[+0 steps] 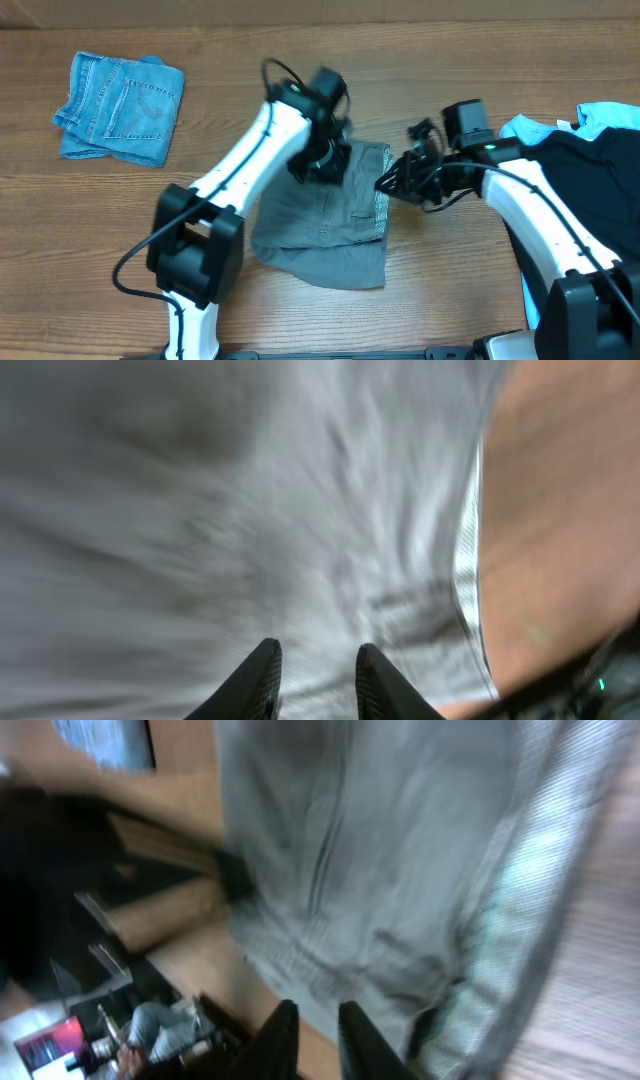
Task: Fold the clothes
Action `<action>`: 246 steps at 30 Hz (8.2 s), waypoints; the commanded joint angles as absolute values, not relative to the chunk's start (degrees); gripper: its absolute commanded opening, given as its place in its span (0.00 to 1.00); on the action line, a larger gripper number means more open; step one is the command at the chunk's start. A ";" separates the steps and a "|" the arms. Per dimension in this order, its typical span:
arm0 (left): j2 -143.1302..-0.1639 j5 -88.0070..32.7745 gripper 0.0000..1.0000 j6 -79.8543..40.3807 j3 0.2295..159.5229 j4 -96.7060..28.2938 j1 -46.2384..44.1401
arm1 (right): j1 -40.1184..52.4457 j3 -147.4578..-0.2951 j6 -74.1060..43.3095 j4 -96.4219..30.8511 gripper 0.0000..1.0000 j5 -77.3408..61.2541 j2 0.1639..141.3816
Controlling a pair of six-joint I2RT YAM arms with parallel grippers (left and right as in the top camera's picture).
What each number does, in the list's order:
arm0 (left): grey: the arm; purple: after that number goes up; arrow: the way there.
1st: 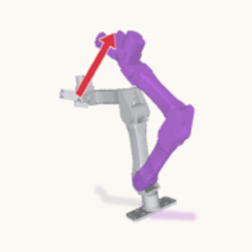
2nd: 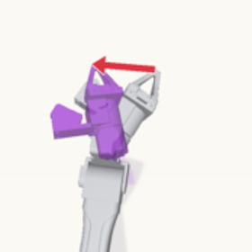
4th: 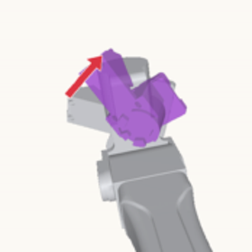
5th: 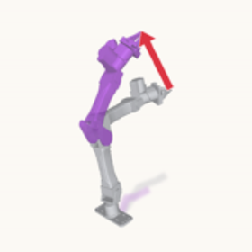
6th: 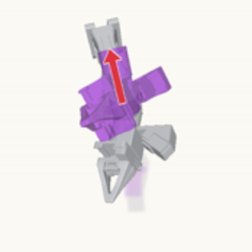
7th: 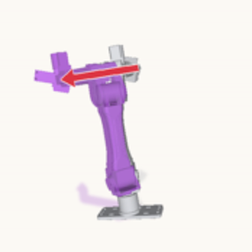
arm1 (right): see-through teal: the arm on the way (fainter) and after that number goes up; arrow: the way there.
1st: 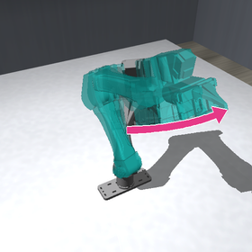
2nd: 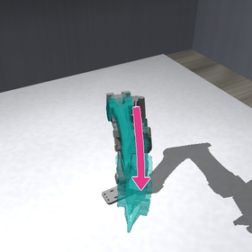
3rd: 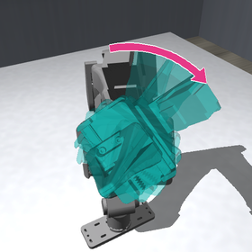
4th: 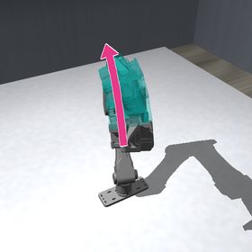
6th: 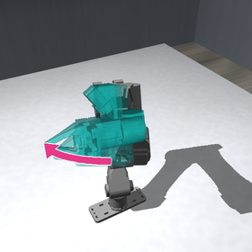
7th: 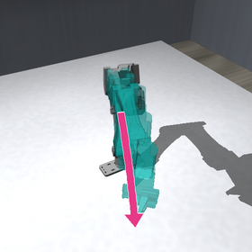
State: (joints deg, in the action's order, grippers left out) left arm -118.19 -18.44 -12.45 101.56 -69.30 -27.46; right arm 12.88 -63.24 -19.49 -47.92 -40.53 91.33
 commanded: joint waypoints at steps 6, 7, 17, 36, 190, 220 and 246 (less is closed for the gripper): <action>-117.93 -8.38 0.22 -5.10 102.74 -68.38 -20.99 | 22.48 -56.97 -33.56 -44.56 0.13 -27.68 92.86; -117.97 -8.38 0.22 -4.29 102.41 -68.82 -20.53 | 22.57 -55.68 -36.01 -44.31 0.13 -27.18 93.69; -117.99 -8.40 0.18 -2.52 94.11 -69.76 -17.23 | 20.08 -48.16 -43.22 -43.72 0.09 -27.03 100.99; -117.99 -8.75 0.29 -1.21 90.43 -68.36 -17.28 | 12.12 -64.05 -17.72 -55.81 0.10 -31.46 96.40; -128.60 -37.04 0.73 11.57 100.88 -63.33 -16.14 | 9.02 -63.20 -28.80 -58.63 0.10 -26.50 96.55; -128.62 -26.20 0.81 9.80 100.86 -64.29 -15.79 | 12.49 -63.05 -28.38 -59.61 0.16 -30.50 96.55; -129.38 -30.00 0.83 2.24 99.07 -61.23 -21.74 | 10.37 -49.12 -35.92 -51.81 0.04 -11.57 99.79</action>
State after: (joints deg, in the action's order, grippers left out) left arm -127.74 -29.54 5.63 100.49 -62.33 -18.52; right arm 11.88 -51.55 -37.19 -51.62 -17.34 98.74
